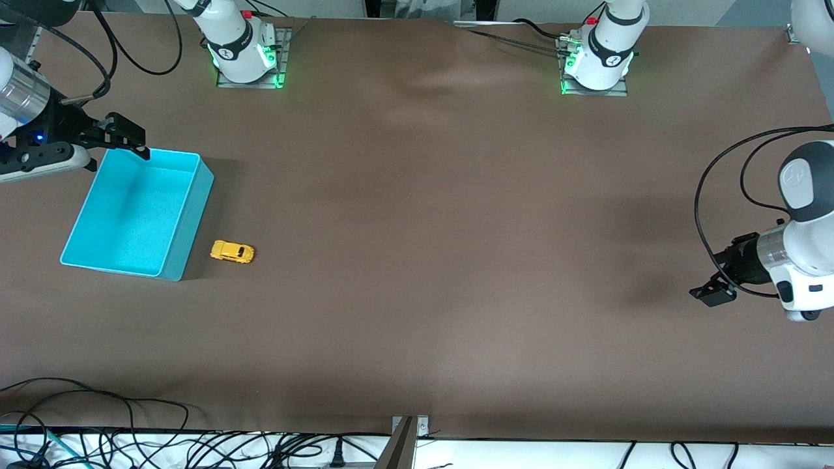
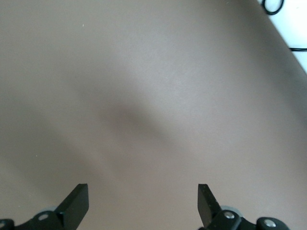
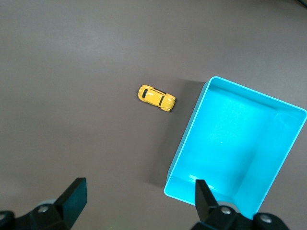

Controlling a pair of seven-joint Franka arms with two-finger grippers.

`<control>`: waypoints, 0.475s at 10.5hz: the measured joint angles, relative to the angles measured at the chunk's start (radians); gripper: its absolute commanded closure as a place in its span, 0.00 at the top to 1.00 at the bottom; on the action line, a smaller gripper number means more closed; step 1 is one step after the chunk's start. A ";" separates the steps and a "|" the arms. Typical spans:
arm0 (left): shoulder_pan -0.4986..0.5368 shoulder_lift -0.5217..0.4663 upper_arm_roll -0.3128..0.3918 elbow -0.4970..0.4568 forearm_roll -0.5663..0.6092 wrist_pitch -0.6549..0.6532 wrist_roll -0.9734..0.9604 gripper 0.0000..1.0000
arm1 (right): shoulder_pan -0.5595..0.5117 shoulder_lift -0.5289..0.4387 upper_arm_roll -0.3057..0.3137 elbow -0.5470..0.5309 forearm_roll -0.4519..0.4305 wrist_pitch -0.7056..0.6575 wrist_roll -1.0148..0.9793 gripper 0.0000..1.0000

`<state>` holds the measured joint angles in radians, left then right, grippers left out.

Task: Wind up and store yellow beetle car
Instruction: 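Raise the left gripper and draw it back from the table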

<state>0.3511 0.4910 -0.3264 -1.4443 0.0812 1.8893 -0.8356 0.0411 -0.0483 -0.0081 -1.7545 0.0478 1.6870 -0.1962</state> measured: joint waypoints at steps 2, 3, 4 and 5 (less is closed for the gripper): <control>-0.001 -0.002 -0.015 0.088 0.000 -0.123 0.131 1.00 | 0.001 0.003 0.013 0.005 0.000 0.000 0.000 1.00; -0.002 -0.003 -0.018 0.120 0.000 -0.180 0.215 1.00 | 0.001 0.005 0.018 0.005 0.000 0.000 0.000 1.00; -0.004 -0.004 -0.020 0.136 0.000 -0.217 0.277 1.00 | 0.003 0.006 0.021 0.005 -0.001 0.001 0.000 1.00; -0.007 -0.006 -0.022 0.141 0.000 -0.236 0.342 1.00 | 0.003 0.006 0.021 0.005 -0.001 0.001 0.000 1.00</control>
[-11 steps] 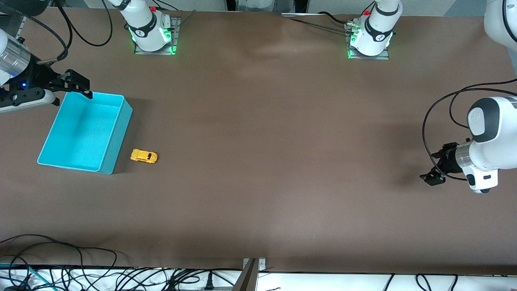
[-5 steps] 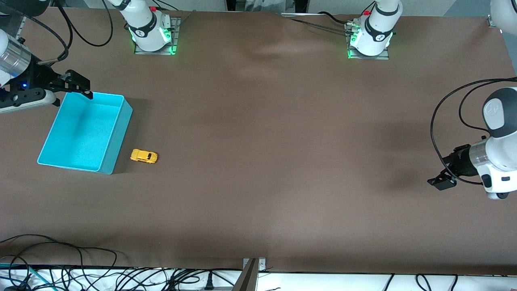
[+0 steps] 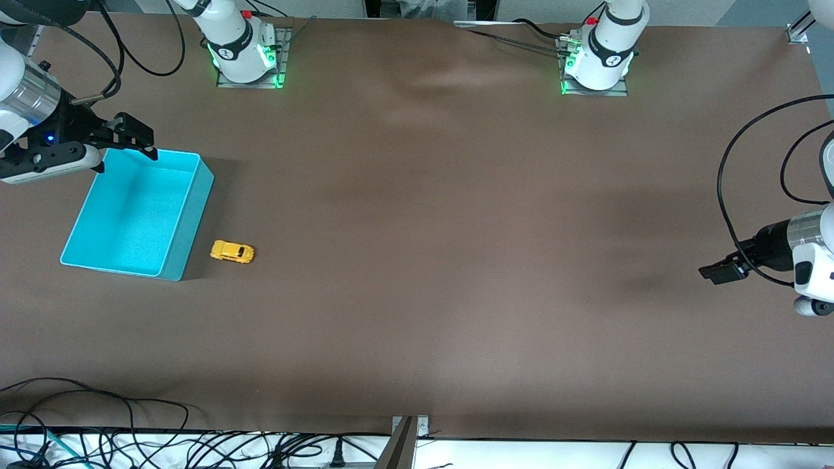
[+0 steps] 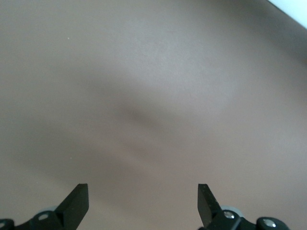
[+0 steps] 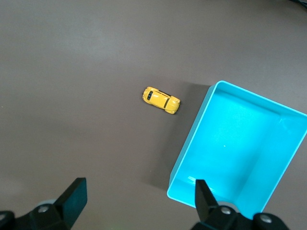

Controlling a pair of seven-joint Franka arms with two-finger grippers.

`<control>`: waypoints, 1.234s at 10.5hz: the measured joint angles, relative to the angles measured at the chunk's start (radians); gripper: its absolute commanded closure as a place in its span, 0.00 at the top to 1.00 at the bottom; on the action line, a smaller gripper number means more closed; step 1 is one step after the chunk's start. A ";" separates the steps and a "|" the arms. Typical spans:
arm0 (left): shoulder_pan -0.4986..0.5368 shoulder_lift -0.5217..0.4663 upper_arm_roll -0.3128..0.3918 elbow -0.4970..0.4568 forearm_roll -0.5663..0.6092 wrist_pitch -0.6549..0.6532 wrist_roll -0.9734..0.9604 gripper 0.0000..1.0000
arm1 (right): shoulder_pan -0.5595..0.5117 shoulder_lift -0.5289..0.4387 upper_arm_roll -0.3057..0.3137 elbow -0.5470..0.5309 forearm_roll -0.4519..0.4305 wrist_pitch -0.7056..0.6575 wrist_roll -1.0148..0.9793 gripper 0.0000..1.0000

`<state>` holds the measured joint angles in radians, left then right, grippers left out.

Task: Wind up and store yellow beetle car
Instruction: 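Raise the left gripper and draw it back from the table, then move the right gripper down over the car beside the box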

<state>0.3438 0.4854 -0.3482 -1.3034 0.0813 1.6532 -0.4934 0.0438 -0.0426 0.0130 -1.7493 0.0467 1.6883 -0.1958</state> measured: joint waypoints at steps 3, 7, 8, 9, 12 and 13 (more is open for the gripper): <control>-0.003 -0.016 0.000 0.001 0.000 -0.043 0.127 1.00 | -0.001 0.000 -0.003 0.002 -0.004 0.005 0.000 1.00; -0.014 -0.049 -0.003 0.002 0.000 -0.125 0.143 1.00 | 0.000 0.000 -0.001 0.014 -0.011 0.004 0.000 1.00; -0.022 -0.050 -0.006 0.002 0.000 -0.130 0.144 1.00 | -0.001 0.001 -0.001 0.014 -0.013 0.004 0.000 1.00; -0.030 -0.050 -0.006 0.002 0.000 -0.132 0.145 1.00 | 0.000 0.002 -0.001 0.014 -0.014 0.004 0.000 1.00; -0.039 -0.050 -0.006 0.002 0.000 -0.133 0.148 1.00 | -0.001 0.017 -0.001 0.014 -0.016 0.003 0.000 1.00; -0.039 -0.050 -0.006 0.002 0.000 -0.133 0.149 1.00 | -0.001 0.021 -0.002 0.014 -0.016 0.003 0.000 1.00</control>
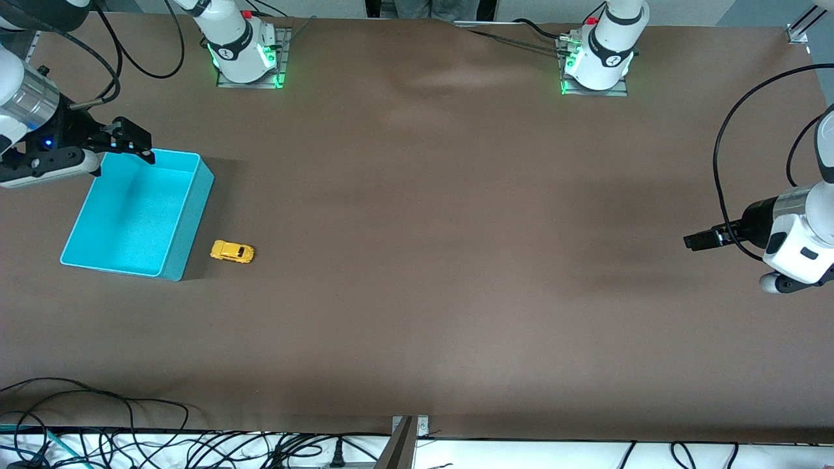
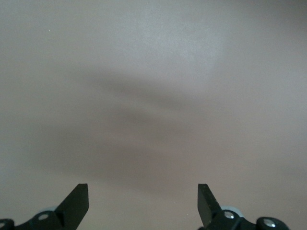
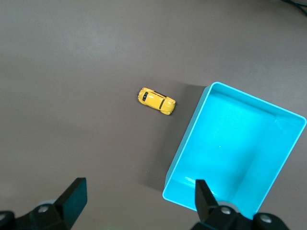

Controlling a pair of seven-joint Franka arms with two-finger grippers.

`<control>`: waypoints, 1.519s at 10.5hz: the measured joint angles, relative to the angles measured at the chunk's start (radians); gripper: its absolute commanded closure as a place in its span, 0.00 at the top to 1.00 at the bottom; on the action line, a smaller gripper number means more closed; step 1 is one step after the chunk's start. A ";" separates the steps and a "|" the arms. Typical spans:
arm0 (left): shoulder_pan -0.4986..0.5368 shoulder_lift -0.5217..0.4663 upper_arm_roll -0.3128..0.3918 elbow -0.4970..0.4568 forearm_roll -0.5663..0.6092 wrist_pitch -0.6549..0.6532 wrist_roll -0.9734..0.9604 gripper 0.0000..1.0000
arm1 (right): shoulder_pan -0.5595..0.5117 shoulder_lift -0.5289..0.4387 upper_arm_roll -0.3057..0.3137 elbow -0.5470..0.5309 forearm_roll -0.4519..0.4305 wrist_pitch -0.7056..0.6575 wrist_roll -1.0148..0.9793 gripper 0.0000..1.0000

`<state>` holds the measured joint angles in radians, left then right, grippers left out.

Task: Wind up and store yellow beetle car
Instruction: 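Move the right gripper down over the car beside the box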

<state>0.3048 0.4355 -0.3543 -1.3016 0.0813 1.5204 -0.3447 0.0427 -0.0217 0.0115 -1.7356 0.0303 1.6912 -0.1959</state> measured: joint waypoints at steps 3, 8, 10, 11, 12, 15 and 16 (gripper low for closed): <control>0.001 0.000 0.000 0.000 0.000 0.000 0.000 1.00 | 0.000 0.001 -0.003 0.010 0.000 0.000 0.000 1.00; -0.002 0.000 0.000 0.000 0.000 0.000 0.002 1.00 | 0.001 0.029 0.023 -0.036 0.000 0.078 -0.165 1.00; -0.004 0.000 0.000 0.000 0.000 0.000 0.002 1.00 | -0.005 0.050 0.022 -0.097 0.000 0.160 -0.250 1.00; -0.004 0.000 0.000 0.000 0.000 0.000 0.003 1.00 | -0.008 0.060 0.022 -0.141 0.000 0.210 -0.276 1.00; -0.005 0.000 0.000 0.000 0.000 0.000 0.003 1.00 | -0.012 0.067 0.024 -0.189 0.000 0.269 -0.314 1.00; -0.006 0.000 0.000 0.000 0.000 0.000 0.004 1.00 | -0.027 0.113 0.048 -0.329 0.000 0.479 -0.448 1.00; -0.006 0.000 0.000 0.000 0.000 0.000 0.004 1.00 | -0.030 0.141 0.056 -0.356 0.000 0.530 -0.491 1.00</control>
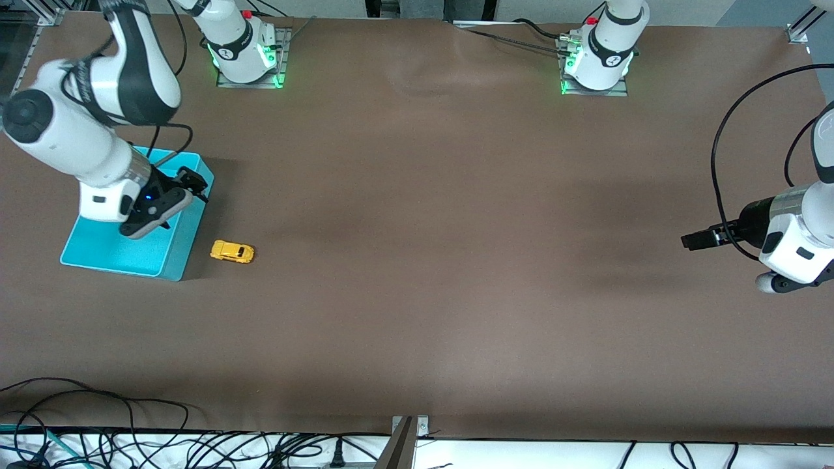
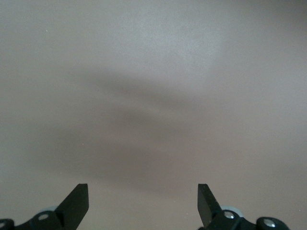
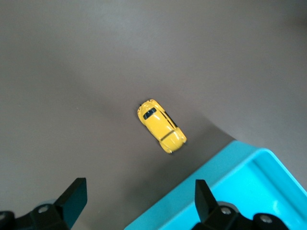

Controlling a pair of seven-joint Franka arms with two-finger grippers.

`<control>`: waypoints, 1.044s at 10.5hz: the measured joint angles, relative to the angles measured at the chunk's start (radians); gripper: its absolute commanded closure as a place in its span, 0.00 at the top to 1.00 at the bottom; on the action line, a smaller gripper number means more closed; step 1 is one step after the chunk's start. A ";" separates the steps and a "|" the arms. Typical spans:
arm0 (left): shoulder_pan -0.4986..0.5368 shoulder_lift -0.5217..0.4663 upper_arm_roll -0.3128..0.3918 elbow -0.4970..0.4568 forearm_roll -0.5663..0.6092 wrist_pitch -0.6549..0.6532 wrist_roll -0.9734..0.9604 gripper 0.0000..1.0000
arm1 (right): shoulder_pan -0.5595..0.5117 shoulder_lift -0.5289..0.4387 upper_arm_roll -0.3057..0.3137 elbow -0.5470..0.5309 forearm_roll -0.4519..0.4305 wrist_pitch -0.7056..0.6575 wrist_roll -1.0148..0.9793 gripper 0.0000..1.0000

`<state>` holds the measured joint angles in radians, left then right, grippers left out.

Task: Wind up and store yellow beetle car
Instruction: 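Move the right gripper down over the car beside the box, then close the right gripper on the car and lift it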

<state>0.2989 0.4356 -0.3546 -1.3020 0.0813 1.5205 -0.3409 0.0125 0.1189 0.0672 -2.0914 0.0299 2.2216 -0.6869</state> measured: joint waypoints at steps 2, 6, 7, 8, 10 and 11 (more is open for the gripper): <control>0.000 0.000 0.000 0.000 0.000 0.000 0.000 1.00 | -0.031 0.058 0.027 -0.033 0.000 0.101 -0.118 1.00; 0.000 0.001 0.000 0.000 0.000 0.000 0.000 1.00 | -0.065 0.151 0.048 -0.090 -0.004 0.294 -0.355 1.00; 0.001 0.001 0.001 0.000 0.000 0.000 0.000 1.00 | -0.066 0.187 0.048 -0.093 -0.004 0.347 -0.403 1.00; 0.001 0.001 0.001 0.000 0.000 0.000 0.000 1.00 | -0.066 0.222 0.048 -0.093 -0.005 0.394 -0.438 1.00; 0.001 0.001 0.001 0.000 0.000 0.000 0.000 1.00 | -0.066 0.272 0.050 -0.093 -0.007 0.455 -0.473 1.00; 0.001 0.001 0.001 0.000 0.000 0.000 0.000 1.00 | -0.066 0.285 0.051 -0.093 -0.008 0.468 -0.475 1.00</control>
<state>0.2996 0.4366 -0.3538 -1.3024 0.0813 1.5204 -0.3407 -0.0539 0.4041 0.1185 -2.1847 0.0223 2.6900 -1.1616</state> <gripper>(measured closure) 0.000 0.000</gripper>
